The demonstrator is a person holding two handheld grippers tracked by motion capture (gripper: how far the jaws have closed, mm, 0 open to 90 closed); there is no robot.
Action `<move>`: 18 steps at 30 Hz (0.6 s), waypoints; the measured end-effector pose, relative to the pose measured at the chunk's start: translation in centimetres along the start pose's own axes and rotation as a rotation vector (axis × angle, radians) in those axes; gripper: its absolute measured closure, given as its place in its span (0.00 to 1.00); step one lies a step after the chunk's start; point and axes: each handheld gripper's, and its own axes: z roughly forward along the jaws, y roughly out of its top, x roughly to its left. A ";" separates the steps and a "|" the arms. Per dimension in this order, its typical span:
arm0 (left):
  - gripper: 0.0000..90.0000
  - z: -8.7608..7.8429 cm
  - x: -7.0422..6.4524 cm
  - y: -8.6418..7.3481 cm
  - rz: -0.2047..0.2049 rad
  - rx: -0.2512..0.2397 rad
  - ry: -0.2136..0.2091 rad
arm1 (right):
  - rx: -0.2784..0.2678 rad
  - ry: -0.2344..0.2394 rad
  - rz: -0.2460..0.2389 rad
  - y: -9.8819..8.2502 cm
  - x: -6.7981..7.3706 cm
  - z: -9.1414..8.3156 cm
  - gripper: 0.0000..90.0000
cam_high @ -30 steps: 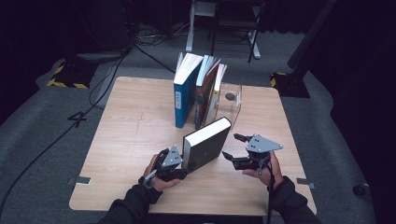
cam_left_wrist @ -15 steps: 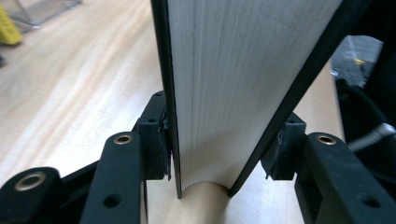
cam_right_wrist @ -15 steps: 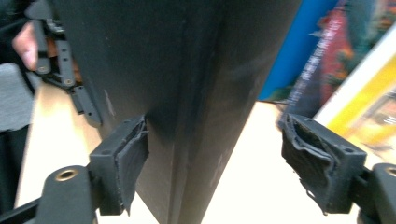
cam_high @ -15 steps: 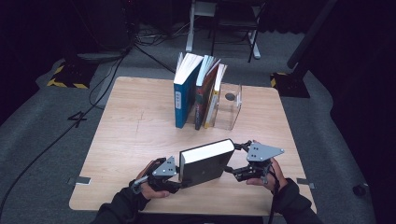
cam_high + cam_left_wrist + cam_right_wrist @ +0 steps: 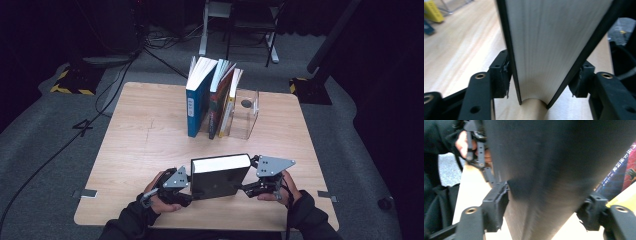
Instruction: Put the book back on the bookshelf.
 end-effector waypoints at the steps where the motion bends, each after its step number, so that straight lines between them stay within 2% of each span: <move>1: 0.46 0.0 0.2 0.0 -0.013 -0.007 0.006 | -0.001 0.004 -0.005 0.0 0.0 -0.1 0.45; 3: 0.42 0.2 0.9 0.2 -0.025 -0.008 0.016 | 0.000 0.015 -0.022 0.1 0.1 -0.4 0.49; 7: 0.38 0.7 1.3 0.5 -0.037 -0.017 0.015 | -0.003 -0.003 -0.018 0.6 0.2 -0.4 0.49; 12: 0.36 1.3 1.9 1.0 -0.040 -0.014 -0.008 | -0.025 -0.007 -0.011 2.0 0.3 -0.4 0.49; 15: 0.35 1.8 2.1 1.3 -0.038 -0.017 -0.017 | -0.035 -0.038 -0.010 2.8 0.3 -0.6 0.50; 18: 0.34 2.6 2.3 1.7 -0.044 -0.026 -0.024 | -0.038 -0.032 0.006 3.0 0.1 -1.2 0.52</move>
